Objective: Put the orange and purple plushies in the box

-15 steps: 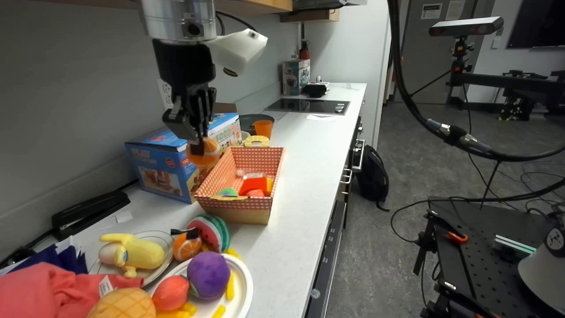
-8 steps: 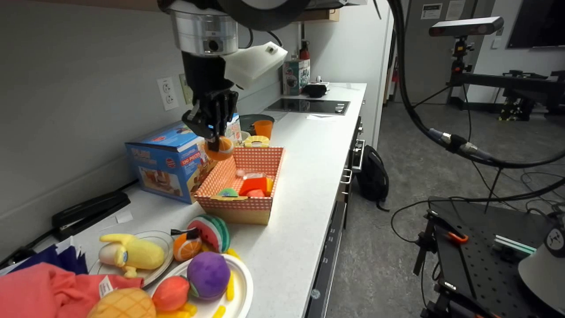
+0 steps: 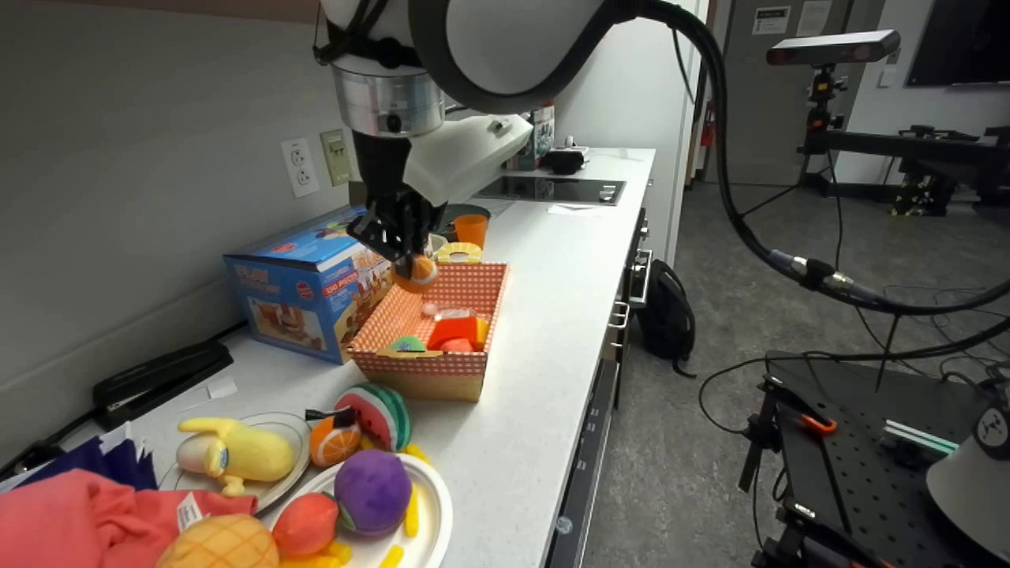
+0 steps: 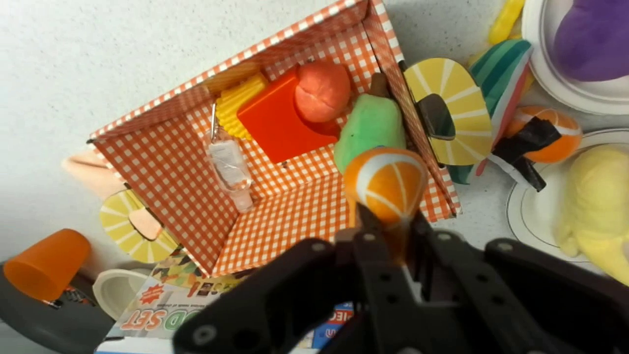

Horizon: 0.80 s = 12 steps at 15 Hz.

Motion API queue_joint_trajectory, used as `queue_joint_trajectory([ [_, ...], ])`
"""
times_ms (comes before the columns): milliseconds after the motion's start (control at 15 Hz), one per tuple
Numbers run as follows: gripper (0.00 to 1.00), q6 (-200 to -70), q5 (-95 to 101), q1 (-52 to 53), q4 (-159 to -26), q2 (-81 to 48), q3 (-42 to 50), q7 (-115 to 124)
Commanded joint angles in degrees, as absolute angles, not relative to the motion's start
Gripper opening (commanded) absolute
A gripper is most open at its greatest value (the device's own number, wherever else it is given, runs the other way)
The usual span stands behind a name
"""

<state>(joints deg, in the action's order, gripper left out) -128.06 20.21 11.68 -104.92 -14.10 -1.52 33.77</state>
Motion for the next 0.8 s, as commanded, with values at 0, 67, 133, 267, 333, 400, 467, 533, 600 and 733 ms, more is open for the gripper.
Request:
queue_joint_trajectory([
  [0, 0.04, -127.2, 21.9, 12.4, -107.7, -11.9, -1.0, 38.5],
  [67, 0.40, -126.8, 21.9, 12.4, -107.8, -11.9, -1.1, 39.1],
  [133, 0.42, -126.8, 21.9, 12.4, -108.0, -11.9, -1.1, 39.8],
  [267, 0.55, -126.7, 21.9, 12.3, -108.4, -11.8, -1.2, 40.7],
  [333, 0.62, -126.7, 22.0, 12.2, -108.6, -11.7, -1.2, 41.0],
  [400, 0.71, -126.9, 22.1, 12.2, -108.7, -11.7, -1.2, 41.3],
  [467, 0.78, -126.9, 22.2, 12.2, -108.8, -11.6, -1.3, 41.4],
  [533, 0.87, -127.0, 22.3, 12.2, -108.8, -11.6, -1.3, 41.5],
  [600, 0.93, -127.1, 22.4, 12.2, -108.8, -11.6, -1.3, 41.5],
  [733, 1.00, -127.3, 22.6, 12.2, -108.8, -11.5, -1.3, 41.3],
])
